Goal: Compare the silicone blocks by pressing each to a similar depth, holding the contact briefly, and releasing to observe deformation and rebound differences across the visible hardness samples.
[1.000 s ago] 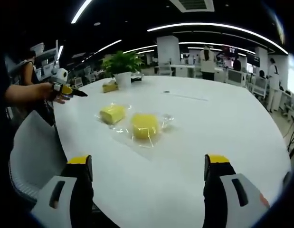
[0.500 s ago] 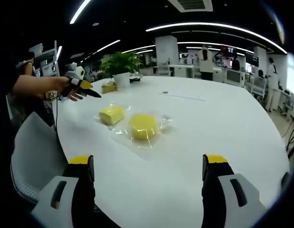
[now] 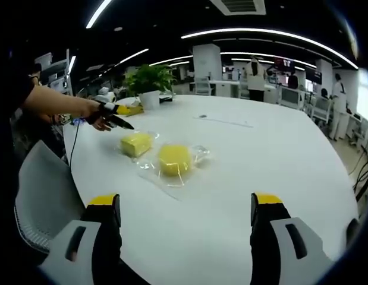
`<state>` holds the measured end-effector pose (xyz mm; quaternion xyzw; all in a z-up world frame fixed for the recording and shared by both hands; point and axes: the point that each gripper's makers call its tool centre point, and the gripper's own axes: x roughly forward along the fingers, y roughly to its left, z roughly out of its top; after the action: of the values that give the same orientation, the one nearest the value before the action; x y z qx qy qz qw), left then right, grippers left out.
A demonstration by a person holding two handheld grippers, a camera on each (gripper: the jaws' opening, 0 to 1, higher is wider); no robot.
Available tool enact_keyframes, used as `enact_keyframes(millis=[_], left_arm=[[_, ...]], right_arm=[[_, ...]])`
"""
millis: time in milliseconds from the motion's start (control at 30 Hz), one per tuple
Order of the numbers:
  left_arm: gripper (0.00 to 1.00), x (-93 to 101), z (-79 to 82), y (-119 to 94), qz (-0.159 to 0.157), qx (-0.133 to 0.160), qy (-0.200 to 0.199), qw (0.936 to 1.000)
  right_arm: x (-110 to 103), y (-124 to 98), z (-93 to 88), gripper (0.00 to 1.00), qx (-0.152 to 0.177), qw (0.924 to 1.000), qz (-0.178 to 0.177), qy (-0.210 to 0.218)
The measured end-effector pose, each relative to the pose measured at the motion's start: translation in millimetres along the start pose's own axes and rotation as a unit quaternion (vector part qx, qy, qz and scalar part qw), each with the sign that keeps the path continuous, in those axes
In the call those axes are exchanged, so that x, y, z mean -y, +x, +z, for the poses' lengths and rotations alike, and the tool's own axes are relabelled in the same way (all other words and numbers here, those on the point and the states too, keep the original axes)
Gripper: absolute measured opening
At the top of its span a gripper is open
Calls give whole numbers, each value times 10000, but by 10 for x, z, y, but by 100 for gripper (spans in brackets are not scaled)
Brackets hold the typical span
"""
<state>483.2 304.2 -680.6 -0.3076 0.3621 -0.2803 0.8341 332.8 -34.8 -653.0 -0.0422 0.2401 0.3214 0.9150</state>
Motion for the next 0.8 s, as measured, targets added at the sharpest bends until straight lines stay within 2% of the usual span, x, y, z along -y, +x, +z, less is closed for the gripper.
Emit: enact_keyframes(millis=[33,167,300,467,600,733,800], left_arm=[[71,-86,-27,9,152,-66,-210,9996],[66,-143,-88,69,124,-187,-36,9997],[61,-156,-161,129,80,-290,-242,9993],[49,-208,-212,181,110,-345,-464,9983],[43,-165,-220,249,-23,-325,-545,9980],[27,-149,-199,308,-112,-270,-665,9974],[24,-156,-203,333,-100,-235,-785,9966]], right_arm=[[4,1,-1,84,-22,10000,7,-1],[19,-9,-1,83,-51,10000,-14,0],[6,-14,-12,82,-75,10000,8,27],[-21,3,-37,80,-138,9999,27,14],[-29,-2,-32,79,-136,9999,34,-10],[-25,-21,-37,79,-134,9999,5,-22],[-11,-30,-50,78,-154,9999,-12,8]])
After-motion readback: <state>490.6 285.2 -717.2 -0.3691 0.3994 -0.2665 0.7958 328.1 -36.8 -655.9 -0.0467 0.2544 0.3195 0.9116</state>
